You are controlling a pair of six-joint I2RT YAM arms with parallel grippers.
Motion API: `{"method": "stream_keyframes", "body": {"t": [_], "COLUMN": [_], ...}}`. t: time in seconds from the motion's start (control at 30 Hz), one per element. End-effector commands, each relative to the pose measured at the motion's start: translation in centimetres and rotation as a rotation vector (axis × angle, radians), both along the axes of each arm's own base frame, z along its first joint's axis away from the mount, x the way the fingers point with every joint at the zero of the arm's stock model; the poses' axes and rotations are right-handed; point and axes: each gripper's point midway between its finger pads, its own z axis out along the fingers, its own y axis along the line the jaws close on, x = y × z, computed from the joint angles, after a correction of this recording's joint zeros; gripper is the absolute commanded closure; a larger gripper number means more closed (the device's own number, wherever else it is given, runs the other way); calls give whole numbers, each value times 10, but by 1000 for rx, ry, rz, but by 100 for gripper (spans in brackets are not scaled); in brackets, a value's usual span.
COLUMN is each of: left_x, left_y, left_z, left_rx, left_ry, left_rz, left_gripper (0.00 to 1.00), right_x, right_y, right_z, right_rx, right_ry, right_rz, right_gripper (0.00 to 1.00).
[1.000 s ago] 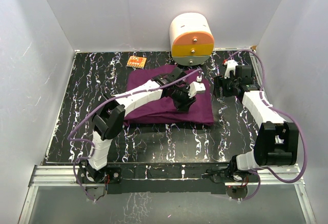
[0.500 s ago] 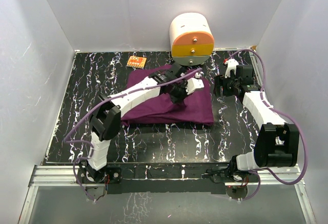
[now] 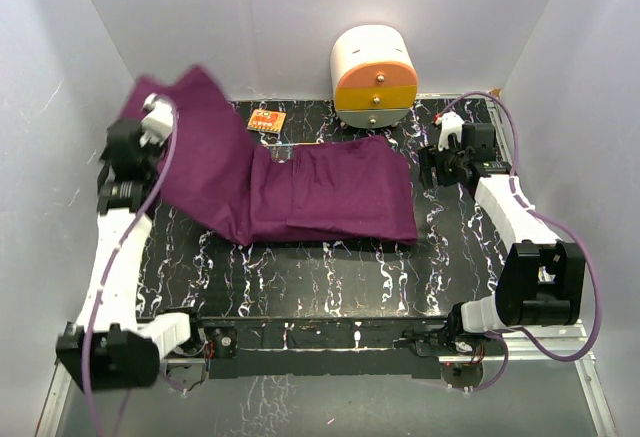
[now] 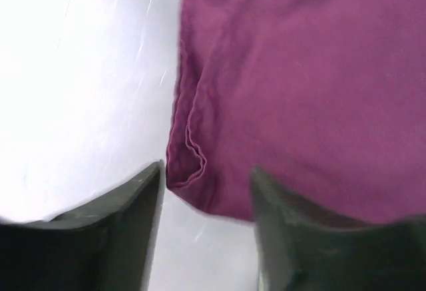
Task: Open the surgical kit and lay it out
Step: Open the surgical kit at the center of the board.
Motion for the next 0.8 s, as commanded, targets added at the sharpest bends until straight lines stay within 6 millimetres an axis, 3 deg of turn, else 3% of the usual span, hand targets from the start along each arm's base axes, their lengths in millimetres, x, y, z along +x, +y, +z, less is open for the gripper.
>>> {"method": "stream_keyframes", "body": {"t": [0.0, 0.03, 0.07, 0.13, 0.23, 0.4, 0.57, 0.67, 0.77], "left_x": [-64, -74, -82, -90, -87, -54, -24, -19, -19], "left_y": [81, 87, 91, 91, 82, 55, 17, 3, -7], "left_z": [-67, -84, -97, -119, -137, -138, -132, -131, -128], "left_rx": [237, 244, 245, 219, 117, -114, -363, -444, -493], "left_ry": [134, 164, 190, 234, 268, 272, 277, 277, 264], "left_rz": [246, 268, 285, 307, 302, 231, 125, 96, 68], "left_gripper": [20, 5, 2, 2, 2, 2, 2, 2, 2], "right_x": [11, 10, 7, 6, 2, -24, -55, -69, -77], "right_y": [8, 15, 23, 45, 86, 189, 282, 319, 342], "right_z": [21, 21, 21, 27, 37, 49, 39, 23, 2], "right_rx": [2, 19, 35, 49, 29, 6, 4, -36, -77], "right_ry": [-50, -44, -36, -46, -84, -149, -143, -107, -66], "right_rz": [75, 113, 152, 240, 389, 705, 937, 1014, 1060], "right_gripper": [30, 30, 30, 30, 29, 27, 24, 24, 26]}}
